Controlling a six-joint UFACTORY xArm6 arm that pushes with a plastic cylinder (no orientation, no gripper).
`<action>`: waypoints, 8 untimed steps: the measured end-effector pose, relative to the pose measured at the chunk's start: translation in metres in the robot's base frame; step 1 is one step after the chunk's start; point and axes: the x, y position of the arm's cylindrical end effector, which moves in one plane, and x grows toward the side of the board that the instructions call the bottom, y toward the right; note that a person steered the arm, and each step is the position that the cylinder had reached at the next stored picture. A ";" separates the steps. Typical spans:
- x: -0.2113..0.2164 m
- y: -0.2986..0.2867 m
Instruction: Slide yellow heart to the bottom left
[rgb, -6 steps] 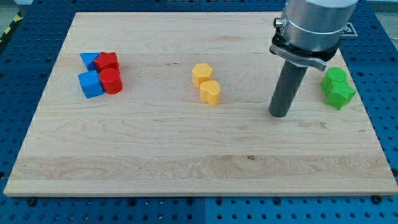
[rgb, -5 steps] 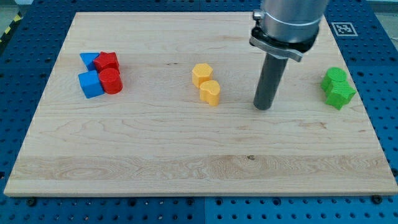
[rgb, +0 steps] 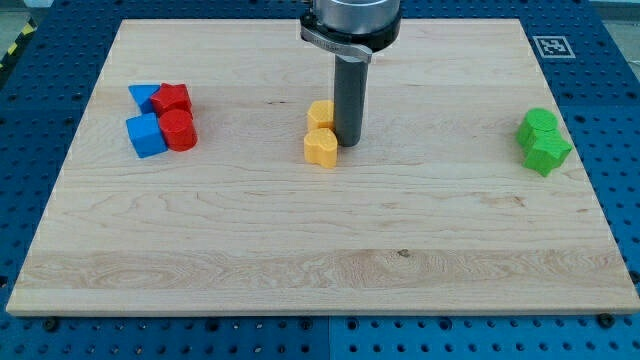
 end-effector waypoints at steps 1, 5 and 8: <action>0.001 -0.022; 0.033 -0.038; 0.041 -0.084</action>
